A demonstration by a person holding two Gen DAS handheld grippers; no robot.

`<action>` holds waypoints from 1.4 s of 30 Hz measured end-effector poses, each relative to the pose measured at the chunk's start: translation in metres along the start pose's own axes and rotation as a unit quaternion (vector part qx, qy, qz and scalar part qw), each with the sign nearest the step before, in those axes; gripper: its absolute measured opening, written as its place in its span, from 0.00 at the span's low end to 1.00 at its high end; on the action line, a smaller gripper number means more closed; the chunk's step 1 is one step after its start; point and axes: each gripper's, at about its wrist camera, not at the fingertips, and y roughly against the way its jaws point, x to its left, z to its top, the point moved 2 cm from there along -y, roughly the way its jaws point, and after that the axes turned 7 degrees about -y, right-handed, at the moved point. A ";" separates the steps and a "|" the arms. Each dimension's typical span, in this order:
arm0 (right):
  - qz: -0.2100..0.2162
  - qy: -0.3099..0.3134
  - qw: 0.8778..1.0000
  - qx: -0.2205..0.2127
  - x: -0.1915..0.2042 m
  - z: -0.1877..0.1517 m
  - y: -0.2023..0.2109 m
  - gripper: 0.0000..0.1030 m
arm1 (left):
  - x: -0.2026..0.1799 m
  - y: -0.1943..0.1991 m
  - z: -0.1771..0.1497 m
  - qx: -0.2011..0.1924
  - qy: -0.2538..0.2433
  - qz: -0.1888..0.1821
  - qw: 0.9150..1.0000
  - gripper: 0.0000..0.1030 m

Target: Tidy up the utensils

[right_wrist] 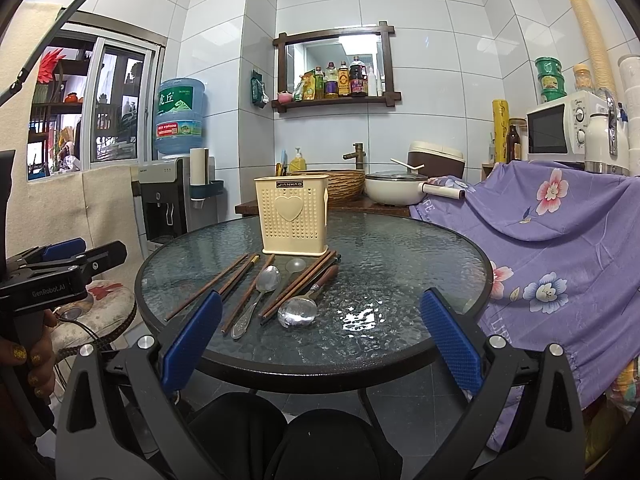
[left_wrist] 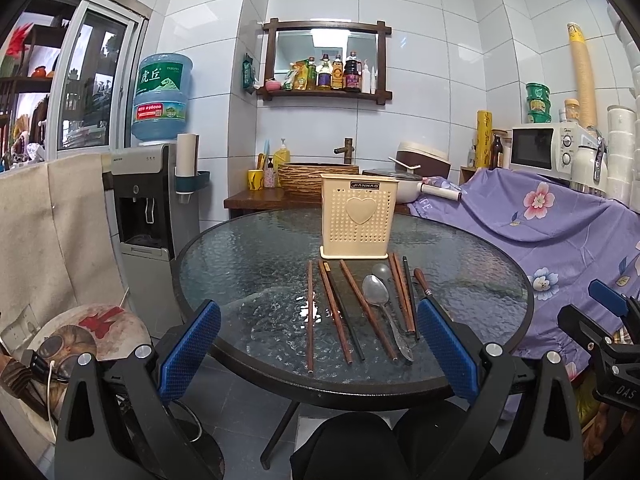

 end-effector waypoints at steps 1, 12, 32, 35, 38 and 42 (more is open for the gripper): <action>0.000 0.000 1.000 0.000 0.000 0.000 0.000 0.95 | 0.000 0.000 0.000 0.000 0.000 0.000 1.000 0.94; -0.001 0.000 1.000 -0.001 0.000 -0.001 -0.001 0.95 | -0.001 0.000 0.000 0.000 0.000 0.000 1.000 0.94; 0.000 0.000 1.000 0.000 0.000 -0.001 -0.001 0.95 | -0.004 -0.001 0.001 0.002 -0.001 -0.001 1.000 0.94; 0.000 0.000 1.000 0.000 -0.003 -0.001 -0.001 0.95 | -0.004 -0.001 0.001 0.003 -0.001 -0.001 1.000 0.94; 0.000 0.000 1.000 0.000 -0.002 0.000 -0.001 0.95 | -0.004 -0.002 -0.001 0.004 -0.001 -0.001 1.000 0.94; 0.000 0.000 1.000 0.001 -0.003 -0.002 -0.002 0.95 | -0.003 -0.004 -0.003 0.007 -0.001 -0.002 1.000 0.94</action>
